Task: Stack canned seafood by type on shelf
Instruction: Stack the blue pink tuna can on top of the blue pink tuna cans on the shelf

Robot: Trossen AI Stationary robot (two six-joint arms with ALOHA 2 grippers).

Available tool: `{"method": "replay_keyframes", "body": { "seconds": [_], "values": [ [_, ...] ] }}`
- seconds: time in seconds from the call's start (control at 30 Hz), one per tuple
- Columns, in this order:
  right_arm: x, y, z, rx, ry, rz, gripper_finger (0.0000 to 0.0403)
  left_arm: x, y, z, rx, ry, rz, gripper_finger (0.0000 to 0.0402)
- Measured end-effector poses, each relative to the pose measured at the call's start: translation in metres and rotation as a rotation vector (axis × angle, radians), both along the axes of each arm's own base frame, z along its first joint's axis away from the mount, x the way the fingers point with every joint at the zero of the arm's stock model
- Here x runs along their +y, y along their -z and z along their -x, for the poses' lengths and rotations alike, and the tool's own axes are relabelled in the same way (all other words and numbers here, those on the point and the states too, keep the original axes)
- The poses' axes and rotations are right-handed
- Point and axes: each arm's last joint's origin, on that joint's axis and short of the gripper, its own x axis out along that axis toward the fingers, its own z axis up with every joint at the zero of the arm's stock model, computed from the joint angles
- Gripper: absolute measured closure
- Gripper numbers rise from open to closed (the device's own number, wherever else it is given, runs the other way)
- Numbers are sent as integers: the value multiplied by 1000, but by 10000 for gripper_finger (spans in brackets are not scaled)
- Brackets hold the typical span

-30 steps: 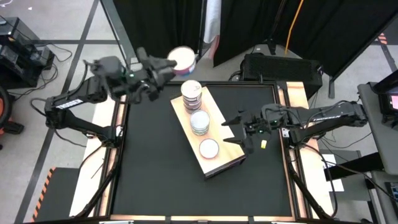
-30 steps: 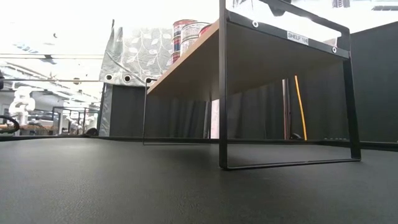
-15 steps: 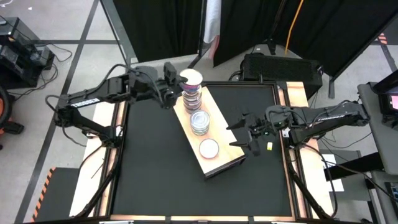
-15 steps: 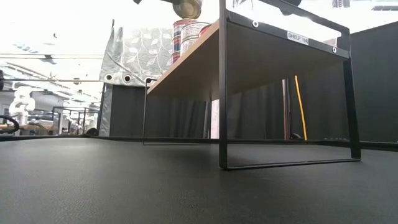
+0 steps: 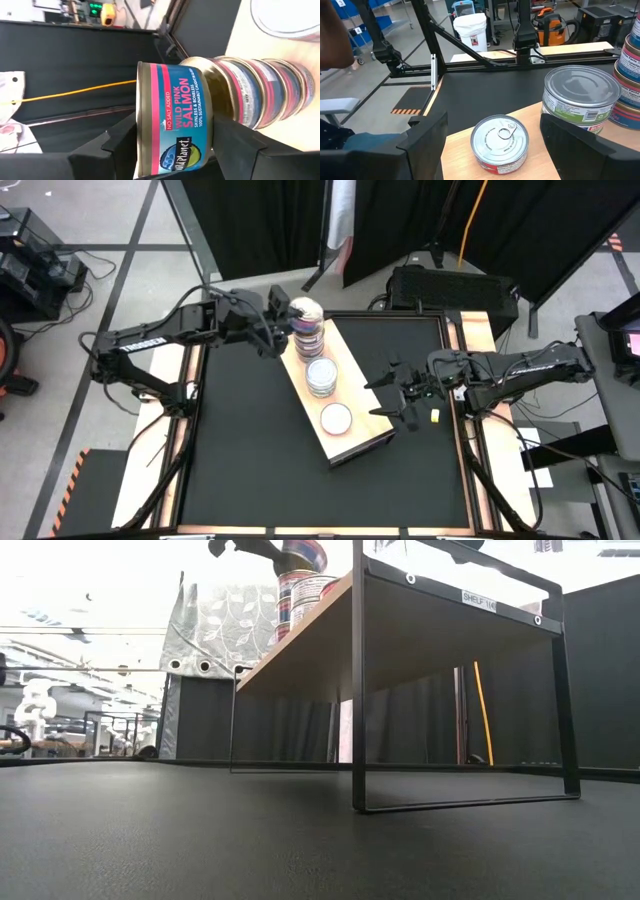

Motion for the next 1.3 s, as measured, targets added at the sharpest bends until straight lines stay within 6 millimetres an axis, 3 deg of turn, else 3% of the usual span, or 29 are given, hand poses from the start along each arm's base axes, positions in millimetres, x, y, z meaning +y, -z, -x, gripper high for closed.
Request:
{"method": "replay_keyframes", "body": {
  "seconds": [0.67,1.07,1.3],
  "values": [
    [0,1,0,9,0,2,93,2,6,-9,27,5,-27,183],
    [0,1,0,8,-1,3,93,-2,7,-10,19,6,1,123],
    [0,1,0,8,-1,3,93,-3,7,-10,14,34,19,116]
  ]
}}
